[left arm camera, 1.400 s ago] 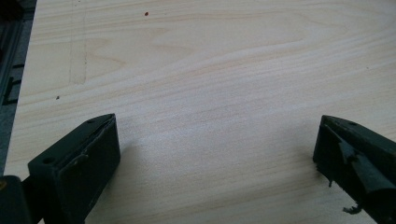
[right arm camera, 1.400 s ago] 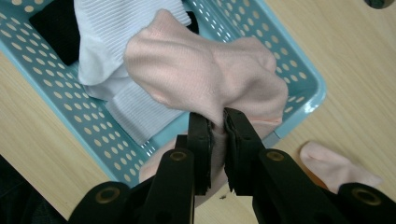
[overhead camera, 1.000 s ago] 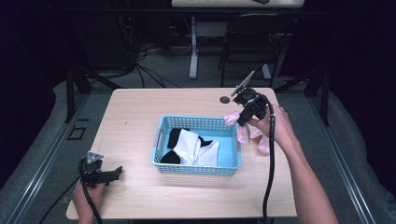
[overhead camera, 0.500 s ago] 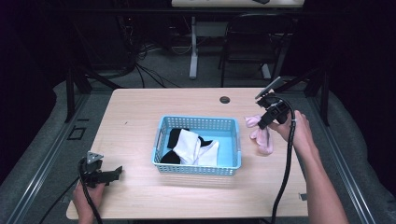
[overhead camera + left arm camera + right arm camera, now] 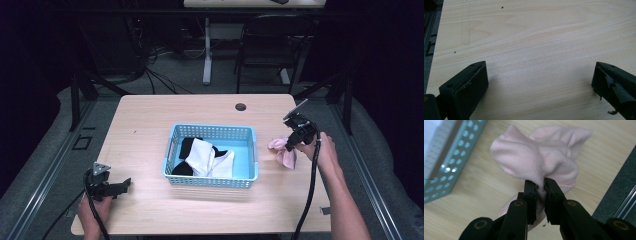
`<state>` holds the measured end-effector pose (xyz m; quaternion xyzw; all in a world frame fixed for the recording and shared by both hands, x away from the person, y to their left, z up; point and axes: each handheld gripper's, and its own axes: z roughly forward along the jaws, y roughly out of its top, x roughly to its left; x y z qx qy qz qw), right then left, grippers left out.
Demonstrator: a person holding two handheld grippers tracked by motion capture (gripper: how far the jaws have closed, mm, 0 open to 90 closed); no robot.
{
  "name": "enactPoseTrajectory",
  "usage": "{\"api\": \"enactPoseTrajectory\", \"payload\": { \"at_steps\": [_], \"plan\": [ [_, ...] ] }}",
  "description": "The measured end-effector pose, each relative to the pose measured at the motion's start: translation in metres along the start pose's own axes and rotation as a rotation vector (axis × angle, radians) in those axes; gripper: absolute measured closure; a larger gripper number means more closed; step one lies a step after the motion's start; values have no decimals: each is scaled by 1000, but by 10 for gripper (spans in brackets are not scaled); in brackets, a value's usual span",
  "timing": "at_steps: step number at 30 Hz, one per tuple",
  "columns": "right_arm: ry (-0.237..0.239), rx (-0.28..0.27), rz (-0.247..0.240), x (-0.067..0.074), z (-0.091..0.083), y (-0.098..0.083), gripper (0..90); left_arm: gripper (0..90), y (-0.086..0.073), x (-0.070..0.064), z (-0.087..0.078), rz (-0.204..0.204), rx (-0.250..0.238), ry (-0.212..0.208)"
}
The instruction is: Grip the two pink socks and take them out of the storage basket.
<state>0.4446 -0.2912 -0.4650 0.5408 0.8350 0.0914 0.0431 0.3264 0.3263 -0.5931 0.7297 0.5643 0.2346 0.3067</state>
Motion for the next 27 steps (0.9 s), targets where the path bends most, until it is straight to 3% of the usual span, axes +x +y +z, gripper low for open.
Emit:
{"api": "enactPoseTrajectory", "payload": {
  "at_steps": [8,13,15,16,17,18,20,21,24,27],
  "plan": [
    [52,83,8,1,43,-12,784,6,0,0,0,0,0,0],
    [82,108,-12,3,48,-19,714,6,0,0,0,0,0,0],
    [91,60,7,5,46,-25,606,6,0,0,0,0,0,0],
    [104,28,9,6,40,-30,477,6,0,0,0,0,0,0],
    [103,11,14,7,37,-32,416,6,0,0,0,0,0,0],
    [103,11,14,7,37,-32,416,6,0,0,0,0,0,0],
    [120,-37,14,7,26,-41,289,6,0,0,0,0,0,0],
    [120,-37,14,7,26,-41,289,6,0,0,0,0,0,0],
    [125,-71,0,8,13,-53,172,6,0,0,0,0,0,0],
    [119,-89,7,9,10,-60,155,6,0,0,0,0,0,0]
  ]
}}
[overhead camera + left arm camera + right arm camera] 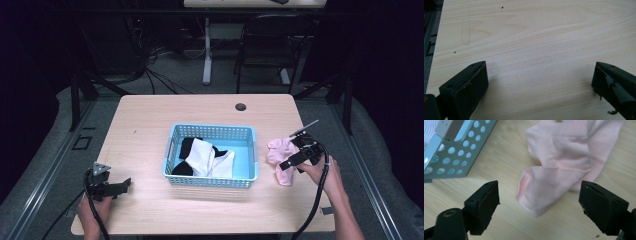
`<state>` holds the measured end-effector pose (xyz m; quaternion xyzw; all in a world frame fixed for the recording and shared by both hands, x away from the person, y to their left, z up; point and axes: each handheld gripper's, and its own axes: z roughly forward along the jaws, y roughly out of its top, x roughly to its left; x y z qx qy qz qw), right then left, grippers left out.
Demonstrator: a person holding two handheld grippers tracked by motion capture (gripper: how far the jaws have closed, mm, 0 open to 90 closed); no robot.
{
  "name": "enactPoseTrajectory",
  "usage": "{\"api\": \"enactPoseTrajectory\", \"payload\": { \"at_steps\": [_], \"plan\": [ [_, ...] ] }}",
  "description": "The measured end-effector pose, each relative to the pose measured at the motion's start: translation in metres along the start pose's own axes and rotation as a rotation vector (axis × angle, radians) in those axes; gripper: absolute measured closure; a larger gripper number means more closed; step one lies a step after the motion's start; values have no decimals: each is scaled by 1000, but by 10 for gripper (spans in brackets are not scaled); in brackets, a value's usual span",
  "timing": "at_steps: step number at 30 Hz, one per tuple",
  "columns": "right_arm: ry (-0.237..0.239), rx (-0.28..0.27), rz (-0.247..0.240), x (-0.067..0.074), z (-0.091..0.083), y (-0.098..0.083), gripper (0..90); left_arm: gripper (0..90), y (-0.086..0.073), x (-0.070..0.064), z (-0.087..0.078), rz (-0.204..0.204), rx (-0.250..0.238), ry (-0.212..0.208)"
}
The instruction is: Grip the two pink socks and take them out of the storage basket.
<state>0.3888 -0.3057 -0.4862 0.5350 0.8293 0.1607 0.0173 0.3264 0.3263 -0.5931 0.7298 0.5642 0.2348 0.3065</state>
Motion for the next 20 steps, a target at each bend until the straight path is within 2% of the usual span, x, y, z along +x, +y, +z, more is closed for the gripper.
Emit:
{"api": "enactPoseTrajectory", "payload": {
  "at_steps": [5,7,9,15,18,20],
  "plan": [
    [-42,-48,3,3,-8,-21,78,6,0,0,0,0,0,0],
    [-33,-63,11,3,-8,-25,69,6,0,0,0,-1,0,0],
    [-48,-85,21,4,-7,-34,46,6,0,0,0,-2,-1,1],
    [-78,-117,32,3,6,-63,7,6,0,0,0,-2,0,1],
    [-73,-142,39,2,10,-70,0,6,0,0,0,-2,0,1],
    [-93,-145,38,1,16,-77,0,6,0,0,0,-2,0,1]
  ]
}}
